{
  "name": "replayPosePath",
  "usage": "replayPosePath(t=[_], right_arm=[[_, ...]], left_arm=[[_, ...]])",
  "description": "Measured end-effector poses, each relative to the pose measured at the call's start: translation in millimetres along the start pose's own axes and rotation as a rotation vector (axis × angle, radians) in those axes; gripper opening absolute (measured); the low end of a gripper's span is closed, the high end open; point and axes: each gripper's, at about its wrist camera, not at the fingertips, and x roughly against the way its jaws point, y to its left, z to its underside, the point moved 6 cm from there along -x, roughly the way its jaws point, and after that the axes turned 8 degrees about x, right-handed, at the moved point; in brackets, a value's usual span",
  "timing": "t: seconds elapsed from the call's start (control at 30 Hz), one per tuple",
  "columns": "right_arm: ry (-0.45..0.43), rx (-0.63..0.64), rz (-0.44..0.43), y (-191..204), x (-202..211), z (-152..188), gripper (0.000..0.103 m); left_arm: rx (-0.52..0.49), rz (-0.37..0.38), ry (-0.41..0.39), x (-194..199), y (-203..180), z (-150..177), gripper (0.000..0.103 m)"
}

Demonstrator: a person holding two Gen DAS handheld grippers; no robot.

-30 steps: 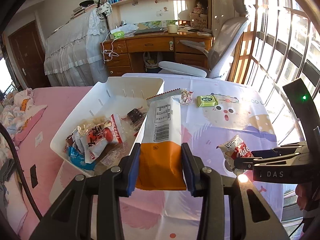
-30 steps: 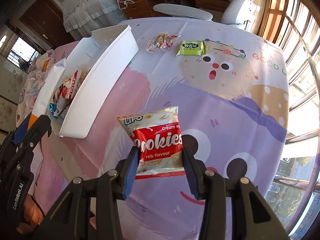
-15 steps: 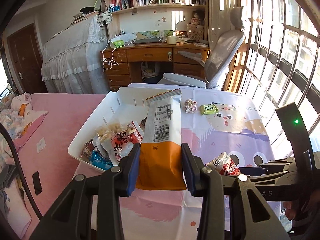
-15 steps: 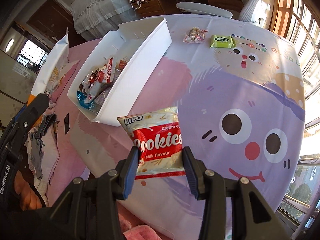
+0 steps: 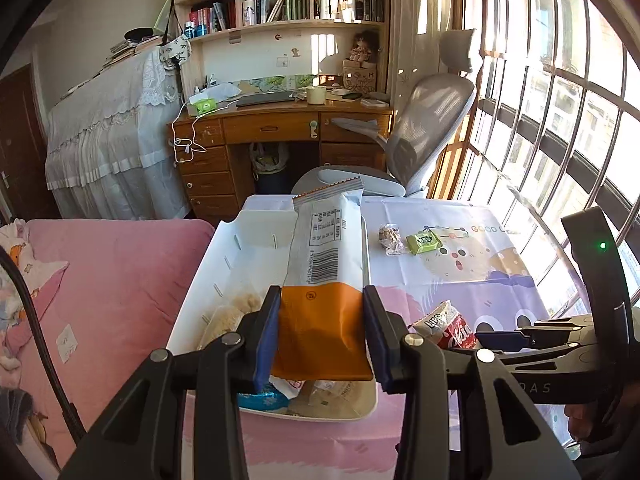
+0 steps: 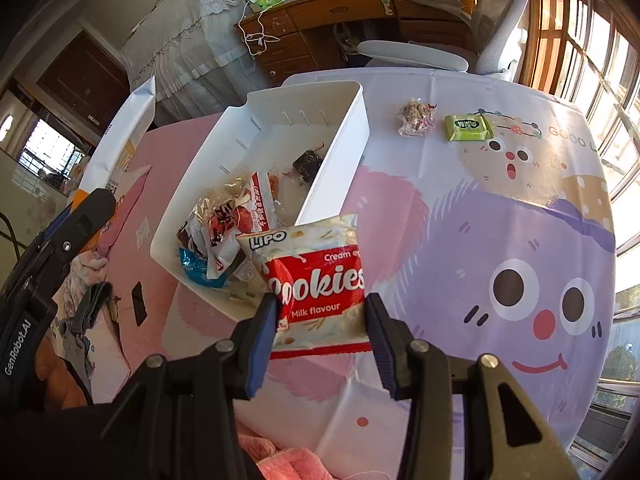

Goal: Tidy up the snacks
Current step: 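Carry the bar and Cookies pack into the tray and release both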

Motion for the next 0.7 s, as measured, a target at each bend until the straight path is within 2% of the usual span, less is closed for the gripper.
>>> replayPosePath(t=[0.37,0.57,0.7], right_arm=[[-0.108,-0.162,0.012,37.4,-27.5,-41.8,0.045],[-0.178,-0.204,0.006,56.1,-39.9,-73.3,0.046],[-0.216,-0.221,0.001,65.5,-44.6,-90.2,0.046]], left_arm=[[-0.119,0.073,0.082,-44.6,61.9,-16.4,0.038],[-0.102,0.098,0.162,-71.0,94.8,-18.4,0.038],[-0.09,0.091,0.188,-86.3,107.9,-22.7,0.038]])
